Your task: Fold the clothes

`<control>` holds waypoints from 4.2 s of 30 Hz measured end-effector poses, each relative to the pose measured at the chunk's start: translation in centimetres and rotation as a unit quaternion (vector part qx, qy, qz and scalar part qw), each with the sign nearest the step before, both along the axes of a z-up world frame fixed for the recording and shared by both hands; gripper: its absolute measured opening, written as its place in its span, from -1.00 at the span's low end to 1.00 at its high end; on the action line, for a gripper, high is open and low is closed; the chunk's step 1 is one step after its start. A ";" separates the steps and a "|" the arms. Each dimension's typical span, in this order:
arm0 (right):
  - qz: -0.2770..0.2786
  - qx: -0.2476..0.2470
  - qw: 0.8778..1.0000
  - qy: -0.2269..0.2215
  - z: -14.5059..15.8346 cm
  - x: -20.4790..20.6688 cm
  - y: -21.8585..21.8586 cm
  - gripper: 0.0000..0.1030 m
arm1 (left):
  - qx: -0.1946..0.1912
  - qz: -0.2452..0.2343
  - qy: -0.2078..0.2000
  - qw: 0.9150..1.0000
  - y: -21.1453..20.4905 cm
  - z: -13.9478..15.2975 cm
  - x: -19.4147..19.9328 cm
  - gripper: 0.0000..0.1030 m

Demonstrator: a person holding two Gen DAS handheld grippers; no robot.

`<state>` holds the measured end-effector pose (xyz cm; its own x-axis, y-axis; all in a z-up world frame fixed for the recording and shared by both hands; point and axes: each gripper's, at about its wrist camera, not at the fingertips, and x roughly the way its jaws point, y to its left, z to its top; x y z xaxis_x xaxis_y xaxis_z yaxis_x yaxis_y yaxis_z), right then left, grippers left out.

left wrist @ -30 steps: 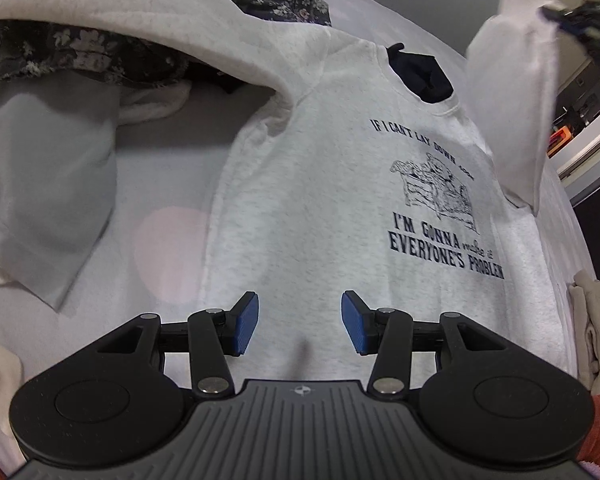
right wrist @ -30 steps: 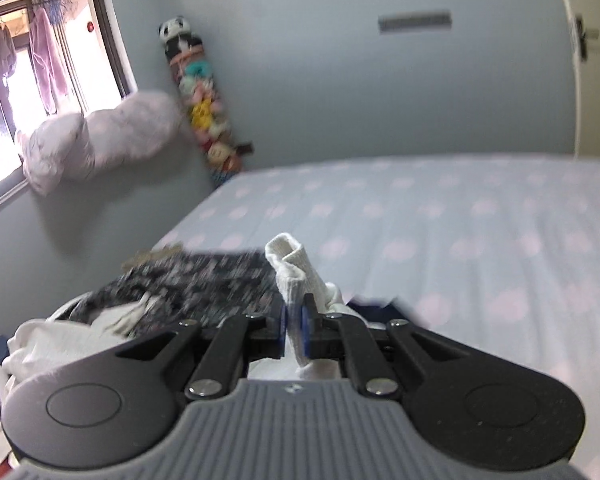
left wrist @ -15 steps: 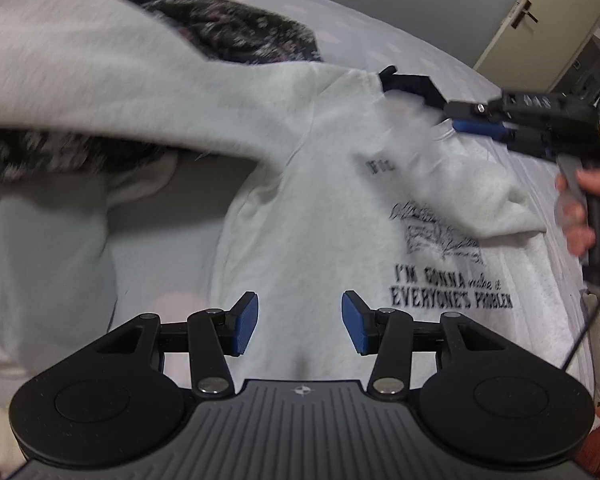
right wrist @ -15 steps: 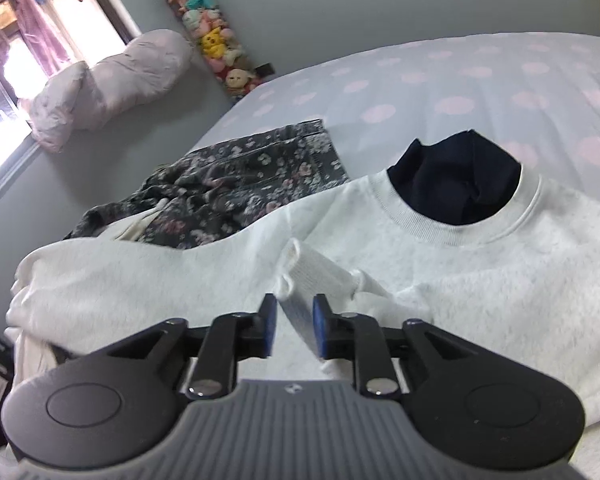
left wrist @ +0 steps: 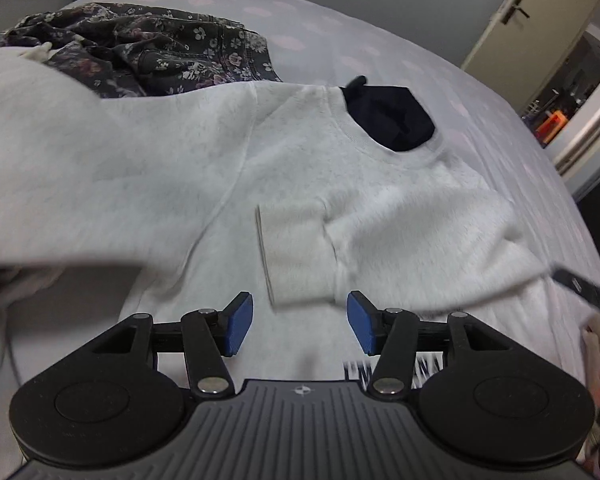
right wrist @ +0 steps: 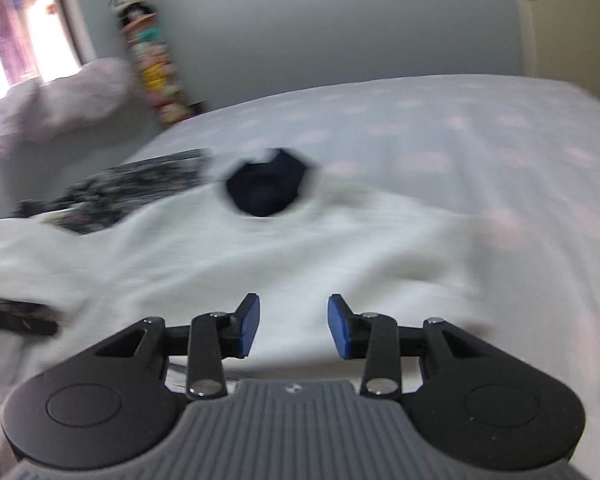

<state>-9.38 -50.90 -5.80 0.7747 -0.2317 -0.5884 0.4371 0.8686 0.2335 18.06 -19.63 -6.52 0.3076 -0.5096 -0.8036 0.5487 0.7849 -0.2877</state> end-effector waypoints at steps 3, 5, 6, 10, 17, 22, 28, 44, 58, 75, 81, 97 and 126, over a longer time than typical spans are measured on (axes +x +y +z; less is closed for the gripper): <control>-0.051 -0.016 0.998 0.020 -1.4 -2.2 -2.6 -0.20 | 0.017 0.009 -0.006 1.000 -1.7 -0.8 1.8 -0.02; -0.067 -0.033 0.997 0.036 -2.1 -3.0 -4.0 -0.22 | 0.022 0.013 -0.003 1.000 -2.4 -1.3 2.8 -0.03; -0.069 -0.039 0.996 0.040 -2.4 -3.2 -4.5 -0.24 | 0.024 0.014 -0.002 1.000 -2.7 -1.6 3.2 -0.03; -0.056 -0.052 0.996 0.047 -3.6 -3.7 -5.9 -0.28 | 0.038 0.011 0.009 0.999 -4.3 -2.8 4.3 -0.03; -0.012 0.009 1.000 0.006 -5.9 -2.9 -8.1 -0.30 | 0.062 0.022 0.013 0.998 -7.1 -5.0 5.1 -0.10; -0.022 0.077 0.996 -0.031 -7.4 -2.6 -9.5 -0.36 | 0.055 0.033 0.017 0.998 -8.1 -5.1 5.4 -0.30; -0.032 0.126 0.990 -0.061 -8.4 -2.4 -10.6 -0.66 | 0.064 0.028 -0.001 0.998 -10.0 -4.1 5.2 -0.77; 0.126 -0.348 0.911 0.182 -6.3 -0.5 2.0 -0.85 | 0.098 0.019 -0.085 0.991 -10.9 1.5 7.0 -0.86; 0.159 -0.335 0.907 0.202 -7.6 -0.2 1.8 -0.84 | 0.159 -0.022 -0.077 0.984 -12.7 -2.1 6.8 -0.72; 0.118 -0.175 0.971 0.109 -4.6 -3.2 -1.4 -0.64 | 0.100 -0.239 -0.106 0.960 -24.3 5.1 0.3 -0.12; 0.089 -0.071 0.990 0.078 -5.0 -3.1 -4.2 -0.62 | 0.088 -0.334 -0.094 0.934 -31.1 3.0 -2.3 -0.08; 0.046 0.096 0.994 0.040 -6.9 -3.1 -8.2 -0.59 | 0.102 -0.403 -0.021 0.909 -43.4 -3.9 -3.6 -0.19; 0.079 -0.013 0.997 -0.003 -5.3 -3.6 -6.7 -0.23 | 0.075 -0.372 -0.098 0.920 -42.6 -0.6 -4.5 -1.00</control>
<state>-13.00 -57.57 -11.07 0.8059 -0.1220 -0.5794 0.2931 0.9324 0.2113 13.56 -62.22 -7.12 0.0654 -0.5249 -0.8486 0.9798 0.1948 -0.0451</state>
